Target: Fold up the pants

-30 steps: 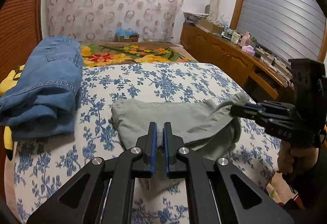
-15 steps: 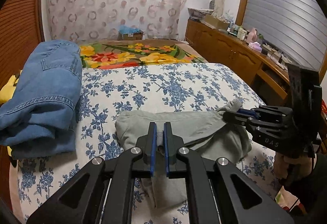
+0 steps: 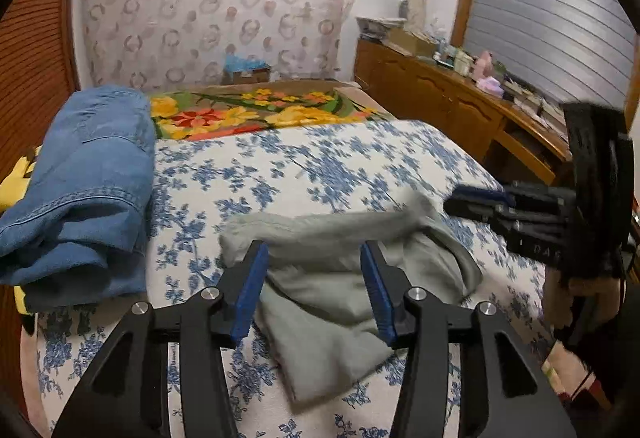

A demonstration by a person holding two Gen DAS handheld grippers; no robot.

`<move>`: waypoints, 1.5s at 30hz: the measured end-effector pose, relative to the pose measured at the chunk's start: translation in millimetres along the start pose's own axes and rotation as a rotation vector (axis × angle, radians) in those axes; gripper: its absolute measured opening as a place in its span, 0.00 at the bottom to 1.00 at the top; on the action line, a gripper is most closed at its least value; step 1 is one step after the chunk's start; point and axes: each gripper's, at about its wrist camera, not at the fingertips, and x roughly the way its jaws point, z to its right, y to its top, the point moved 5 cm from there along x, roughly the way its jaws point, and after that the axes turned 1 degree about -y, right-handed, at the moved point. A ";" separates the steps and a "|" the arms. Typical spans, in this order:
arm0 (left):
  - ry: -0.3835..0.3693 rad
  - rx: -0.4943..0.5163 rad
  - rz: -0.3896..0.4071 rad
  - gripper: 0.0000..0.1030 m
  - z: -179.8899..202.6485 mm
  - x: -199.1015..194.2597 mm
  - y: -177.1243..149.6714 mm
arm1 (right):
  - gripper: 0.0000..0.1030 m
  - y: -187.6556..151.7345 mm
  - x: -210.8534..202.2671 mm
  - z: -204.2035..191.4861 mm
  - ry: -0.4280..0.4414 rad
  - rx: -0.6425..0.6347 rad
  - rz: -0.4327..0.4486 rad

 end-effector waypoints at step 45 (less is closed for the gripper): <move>0.003 -0.020 -0.012 0.09 -6.9 -21.9 -73.1 | 0.03 -59.3 -43.7 32.1 0.057 0.031 -0.094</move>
